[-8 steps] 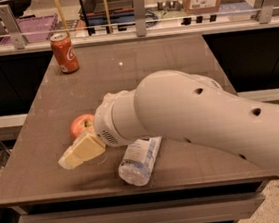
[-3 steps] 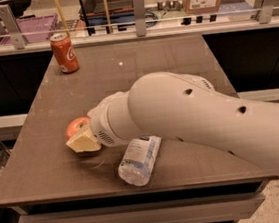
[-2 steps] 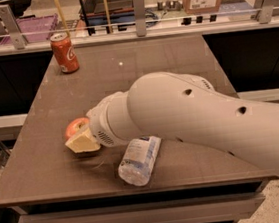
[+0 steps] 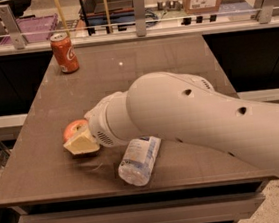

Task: Move apple near coke can

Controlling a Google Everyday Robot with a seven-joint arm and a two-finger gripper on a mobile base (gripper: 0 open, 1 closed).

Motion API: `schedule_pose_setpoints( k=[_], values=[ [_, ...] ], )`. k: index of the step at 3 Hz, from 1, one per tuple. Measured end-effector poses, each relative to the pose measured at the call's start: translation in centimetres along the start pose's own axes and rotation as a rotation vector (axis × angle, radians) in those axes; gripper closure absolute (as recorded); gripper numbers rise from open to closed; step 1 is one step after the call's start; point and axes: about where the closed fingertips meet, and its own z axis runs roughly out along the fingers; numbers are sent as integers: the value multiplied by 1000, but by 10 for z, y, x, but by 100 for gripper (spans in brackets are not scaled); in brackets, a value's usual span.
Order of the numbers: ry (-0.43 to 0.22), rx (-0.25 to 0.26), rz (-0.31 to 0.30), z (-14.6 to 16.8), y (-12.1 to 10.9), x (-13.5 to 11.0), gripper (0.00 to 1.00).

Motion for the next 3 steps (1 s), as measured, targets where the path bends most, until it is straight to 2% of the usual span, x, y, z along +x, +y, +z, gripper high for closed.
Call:
schedule_pose_setpoints(
  k=[1,3],
  values=[
    [8,9,-10,-9,-7,-5,100],
    [13,43,-45,-33,-35,-29,100]
  ],
)
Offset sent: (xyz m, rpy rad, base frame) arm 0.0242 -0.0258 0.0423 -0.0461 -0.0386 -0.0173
